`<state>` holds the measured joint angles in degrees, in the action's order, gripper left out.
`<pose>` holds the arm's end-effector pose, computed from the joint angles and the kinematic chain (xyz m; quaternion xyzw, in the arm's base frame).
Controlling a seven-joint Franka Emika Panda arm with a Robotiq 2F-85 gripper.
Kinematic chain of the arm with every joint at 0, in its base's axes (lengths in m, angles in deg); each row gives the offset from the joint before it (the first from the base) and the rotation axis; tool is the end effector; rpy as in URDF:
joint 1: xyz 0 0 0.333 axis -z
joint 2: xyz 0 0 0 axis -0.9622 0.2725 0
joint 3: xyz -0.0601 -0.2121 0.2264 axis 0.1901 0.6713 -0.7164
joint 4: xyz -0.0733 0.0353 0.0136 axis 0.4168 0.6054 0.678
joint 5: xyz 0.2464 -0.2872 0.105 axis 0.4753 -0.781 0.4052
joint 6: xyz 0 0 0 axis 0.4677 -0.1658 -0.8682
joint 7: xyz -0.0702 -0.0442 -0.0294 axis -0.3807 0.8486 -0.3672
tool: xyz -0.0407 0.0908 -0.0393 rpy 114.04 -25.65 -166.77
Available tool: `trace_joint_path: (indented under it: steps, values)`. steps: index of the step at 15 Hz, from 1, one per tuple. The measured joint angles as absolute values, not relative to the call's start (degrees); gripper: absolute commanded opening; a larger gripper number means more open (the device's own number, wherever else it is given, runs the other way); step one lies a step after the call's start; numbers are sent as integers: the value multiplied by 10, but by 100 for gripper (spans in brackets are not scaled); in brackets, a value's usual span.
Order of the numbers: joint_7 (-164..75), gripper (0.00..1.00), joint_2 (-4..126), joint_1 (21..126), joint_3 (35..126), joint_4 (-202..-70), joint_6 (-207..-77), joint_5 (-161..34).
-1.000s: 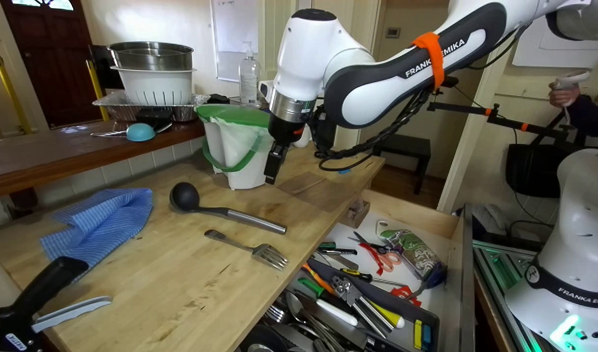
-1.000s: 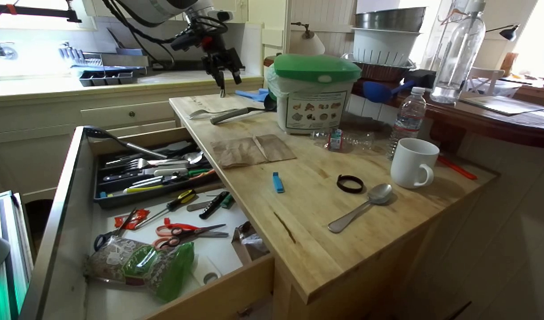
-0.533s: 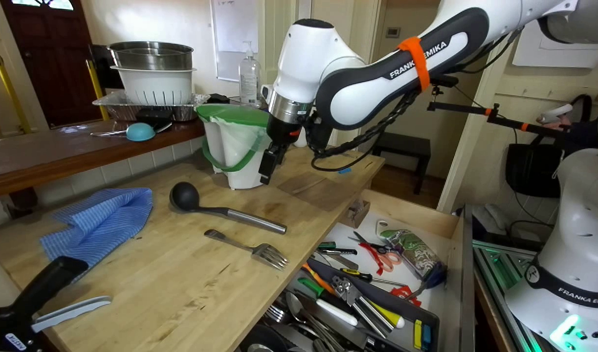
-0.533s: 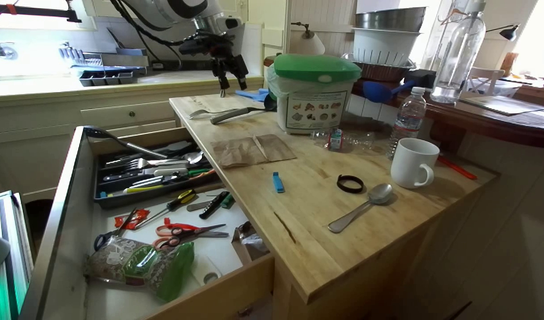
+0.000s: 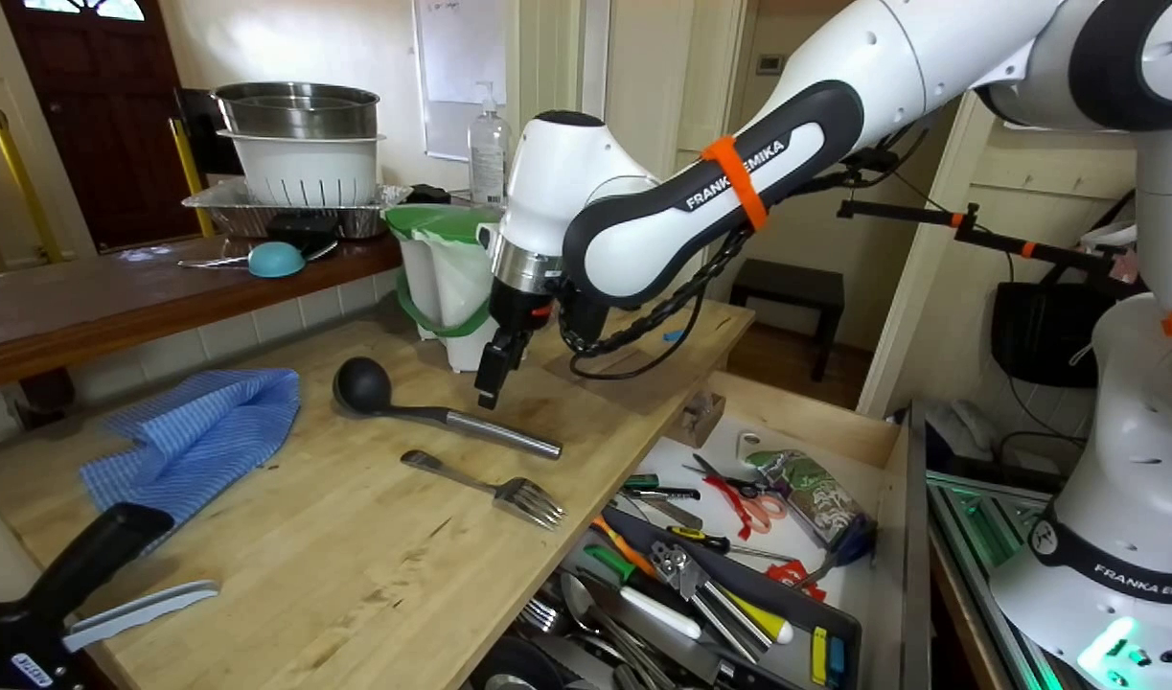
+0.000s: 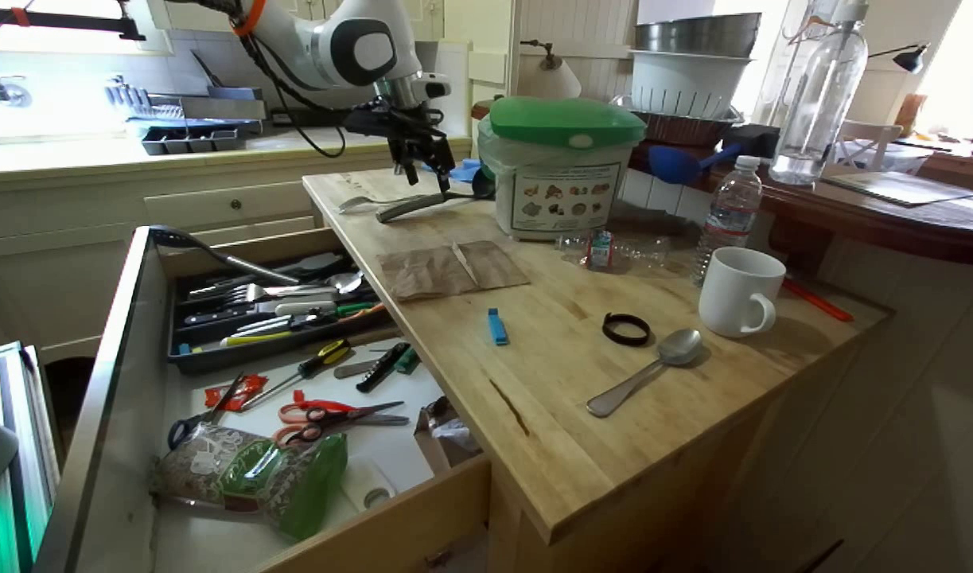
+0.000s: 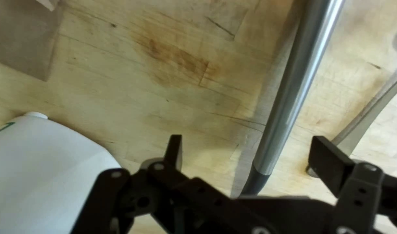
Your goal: Put the ladle in the open drawer.
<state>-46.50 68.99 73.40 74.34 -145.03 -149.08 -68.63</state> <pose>0.6790 0.0312 0.3466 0.9880 0.0520 0.1401 0.0384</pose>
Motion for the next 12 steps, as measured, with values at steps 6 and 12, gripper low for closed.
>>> trace_joint_path:
  steps: [6,12]
  values:
    - [-466,65,756,724,738,-1382,-1489,-671]
    - [-466,23,794,726,738,-1338,-1488,-646]
